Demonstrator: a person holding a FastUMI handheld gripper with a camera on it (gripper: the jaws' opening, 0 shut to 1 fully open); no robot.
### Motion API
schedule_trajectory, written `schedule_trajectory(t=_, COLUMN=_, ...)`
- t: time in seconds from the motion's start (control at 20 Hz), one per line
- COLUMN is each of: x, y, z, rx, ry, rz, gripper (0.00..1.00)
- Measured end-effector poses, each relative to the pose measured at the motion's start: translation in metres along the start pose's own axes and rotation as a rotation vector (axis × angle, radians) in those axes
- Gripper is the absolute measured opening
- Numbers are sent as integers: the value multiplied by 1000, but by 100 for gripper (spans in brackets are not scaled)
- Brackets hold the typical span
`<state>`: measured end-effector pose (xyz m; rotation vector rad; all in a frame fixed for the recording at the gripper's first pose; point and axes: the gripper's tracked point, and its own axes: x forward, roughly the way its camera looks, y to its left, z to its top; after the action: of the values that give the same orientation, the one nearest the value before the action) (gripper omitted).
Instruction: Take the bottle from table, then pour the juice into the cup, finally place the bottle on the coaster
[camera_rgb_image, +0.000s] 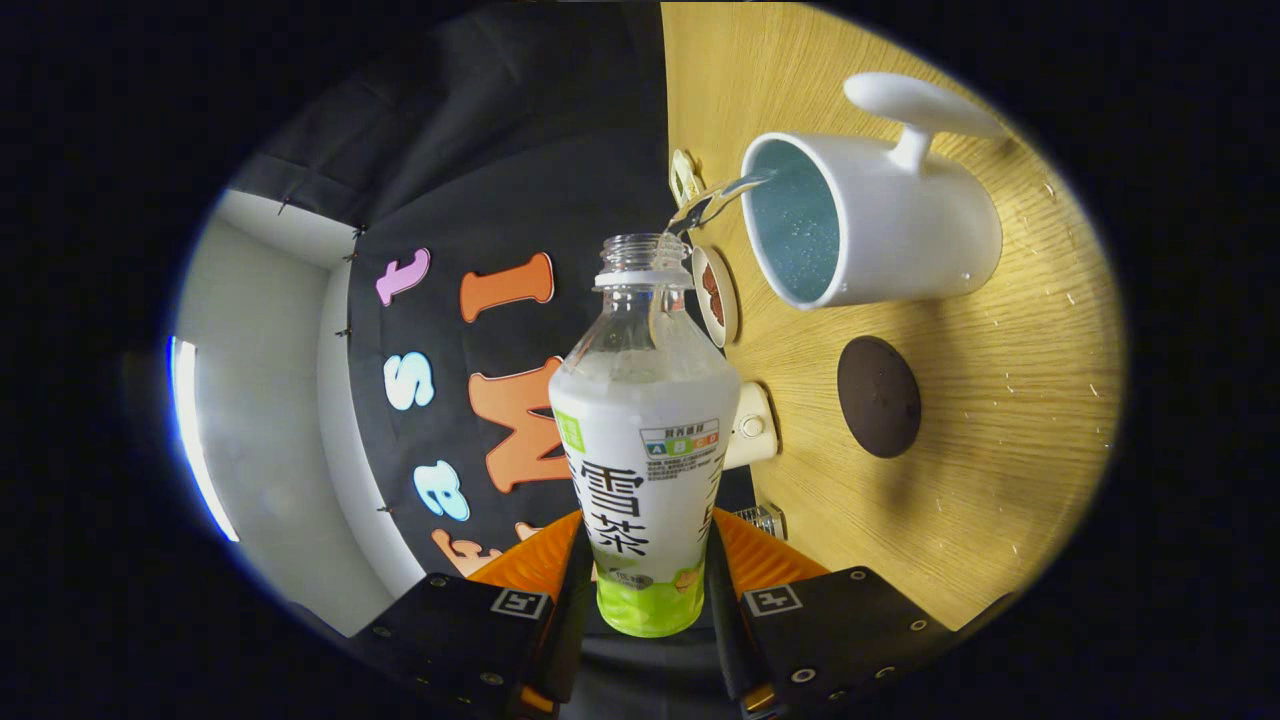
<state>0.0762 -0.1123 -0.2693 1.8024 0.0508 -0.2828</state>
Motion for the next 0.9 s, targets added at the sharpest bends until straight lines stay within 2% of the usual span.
schedule_trajectory(t=0.9, x=-7, y=13, z=9, rx=94, ry=-27, rz=3, gripper=56)
